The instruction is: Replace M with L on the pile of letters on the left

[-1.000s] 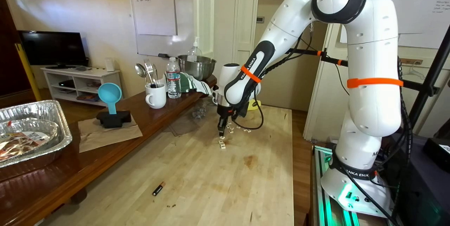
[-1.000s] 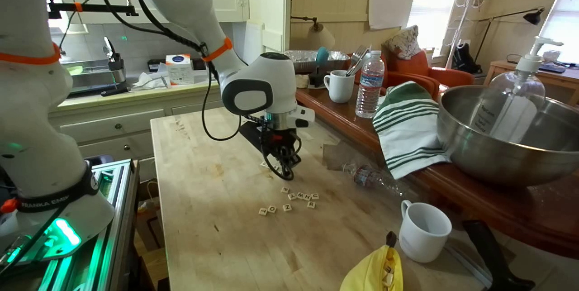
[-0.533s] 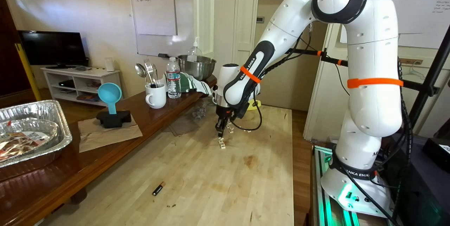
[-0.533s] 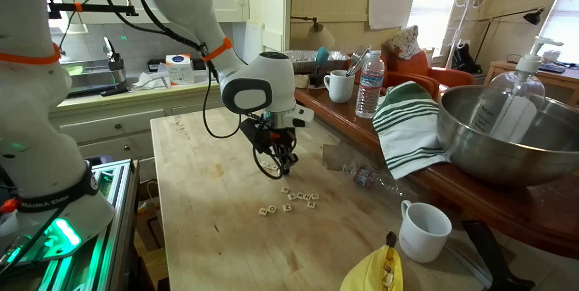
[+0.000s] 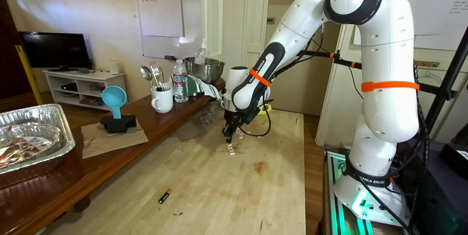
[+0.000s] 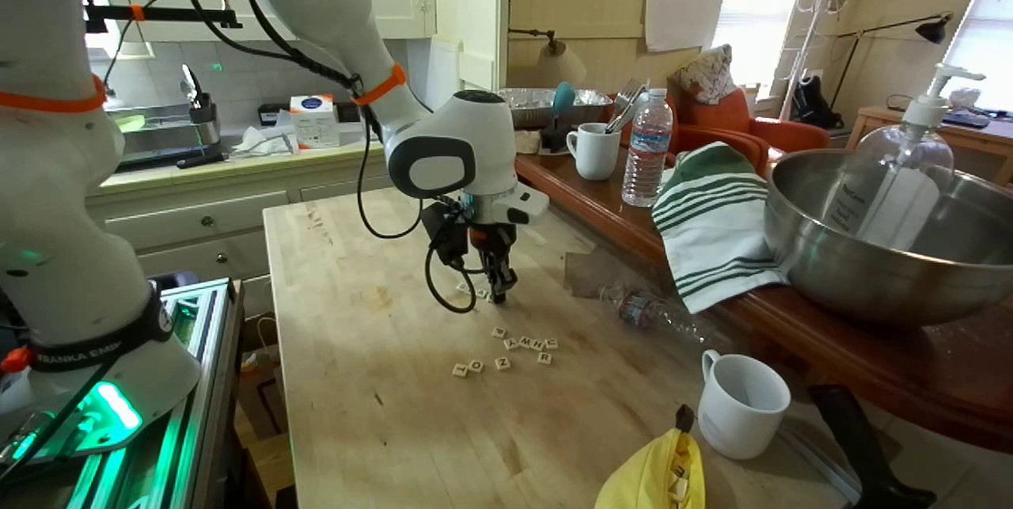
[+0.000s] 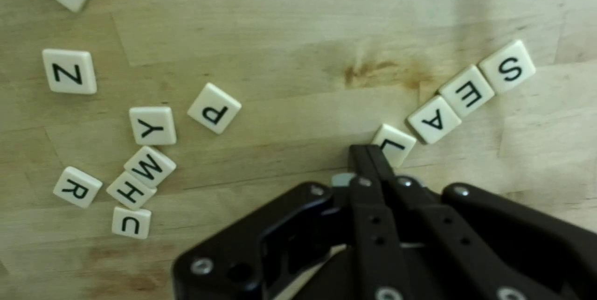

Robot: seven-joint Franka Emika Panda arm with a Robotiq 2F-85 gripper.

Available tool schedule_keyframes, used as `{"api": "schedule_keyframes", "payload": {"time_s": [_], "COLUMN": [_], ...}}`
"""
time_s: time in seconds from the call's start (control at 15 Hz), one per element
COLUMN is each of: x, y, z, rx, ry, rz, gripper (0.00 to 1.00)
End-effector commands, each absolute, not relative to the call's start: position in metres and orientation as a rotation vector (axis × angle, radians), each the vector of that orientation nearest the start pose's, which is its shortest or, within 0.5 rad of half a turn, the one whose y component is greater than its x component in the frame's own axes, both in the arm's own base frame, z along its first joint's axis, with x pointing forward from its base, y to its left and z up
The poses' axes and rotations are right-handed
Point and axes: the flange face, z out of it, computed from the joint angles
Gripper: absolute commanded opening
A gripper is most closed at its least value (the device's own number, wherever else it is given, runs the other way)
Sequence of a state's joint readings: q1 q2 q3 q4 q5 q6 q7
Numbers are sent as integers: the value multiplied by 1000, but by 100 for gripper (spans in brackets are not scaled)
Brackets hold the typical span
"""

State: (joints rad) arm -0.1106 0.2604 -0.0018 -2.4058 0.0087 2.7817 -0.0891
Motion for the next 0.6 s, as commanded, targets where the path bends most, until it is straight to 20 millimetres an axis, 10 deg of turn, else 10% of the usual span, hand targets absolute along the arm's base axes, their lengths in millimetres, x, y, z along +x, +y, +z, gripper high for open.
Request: {"api": "schedule_keyframes", "payload": {"time_s": [0.0,0.53], "x": [508,506], "y": [-52,-51], "z": [204,203], "rx": [-3129,-3120], "ry": [155,298], "rz": [-118,-80], "gripper": [0,0]}}
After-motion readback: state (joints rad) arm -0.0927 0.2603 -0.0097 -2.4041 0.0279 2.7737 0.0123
